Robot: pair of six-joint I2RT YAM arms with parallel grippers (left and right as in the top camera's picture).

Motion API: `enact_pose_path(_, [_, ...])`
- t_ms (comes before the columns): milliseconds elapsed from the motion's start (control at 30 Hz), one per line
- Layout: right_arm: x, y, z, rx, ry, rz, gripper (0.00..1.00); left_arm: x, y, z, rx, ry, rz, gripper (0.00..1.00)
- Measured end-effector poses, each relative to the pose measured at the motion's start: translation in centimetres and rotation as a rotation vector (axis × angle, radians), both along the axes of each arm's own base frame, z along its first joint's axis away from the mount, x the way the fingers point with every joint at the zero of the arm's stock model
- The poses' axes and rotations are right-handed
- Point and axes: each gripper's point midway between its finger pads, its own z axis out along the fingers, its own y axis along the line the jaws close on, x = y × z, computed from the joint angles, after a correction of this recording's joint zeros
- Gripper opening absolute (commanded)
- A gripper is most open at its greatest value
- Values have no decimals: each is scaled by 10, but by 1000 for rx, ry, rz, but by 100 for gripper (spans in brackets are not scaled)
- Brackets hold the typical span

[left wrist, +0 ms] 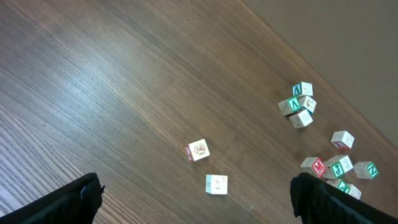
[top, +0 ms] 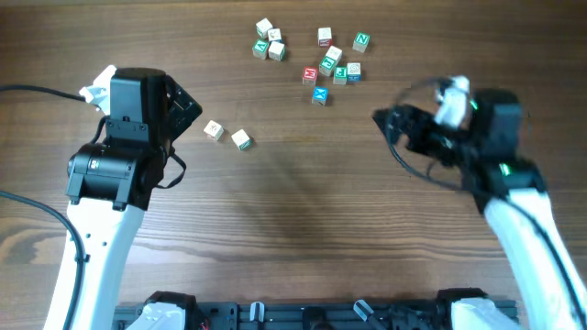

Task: Form a circle
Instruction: 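Reach the right gripper into the cluster and grasp the blue X block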

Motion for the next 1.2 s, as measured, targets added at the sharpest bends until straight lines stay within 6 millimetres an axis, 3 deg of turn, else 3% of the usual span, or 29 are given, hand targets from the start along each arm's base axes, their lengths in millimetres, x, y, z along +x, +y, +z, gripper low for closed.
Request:
enact_pose_path(167, [52, 34, -9, -230, 42, 23, 97, -6, 1, -5, 9, 33, -3, 100])
enact_pose_path(333, [102, 73, -66, -358, 71, 29, 94, -13, 9, -9, 56, 69, 9, 100])
enact_pose_path(400, [109, 86, -95, -375, 95, 25, 93, -17, 14, -10, 86, 87, 25, 100])
enact_pose_path(533, [123, 106, -136, -370, 102, -7, 91, -26, 26, -11, 145, 121, 59, 100])
enact_pose_path(800, [151, 126, -158, -341, 9, -112, 86, -27, 29, -11, 163, 123, 73, 100])
enact_pose_path(900, [150, 133, -175, -349, 18, -139, 79, -27, 29, -11, 163, 123, 73, 100])
enact_pose_path(1000, [153, 128, -178, -381, 8, -181, 67, -27, 29, -11, 163, 123, 72, 100])
enact_pose_path(1100, [155, 121, -181, -408, 5, -216, 39, -27, 29, -11, 163, 123, 73, 100])
enact_pose_path(1200, [156, 118, -182, -424, 0, -227, 29, -27, 29, -11, 163, 124, 72, 100])
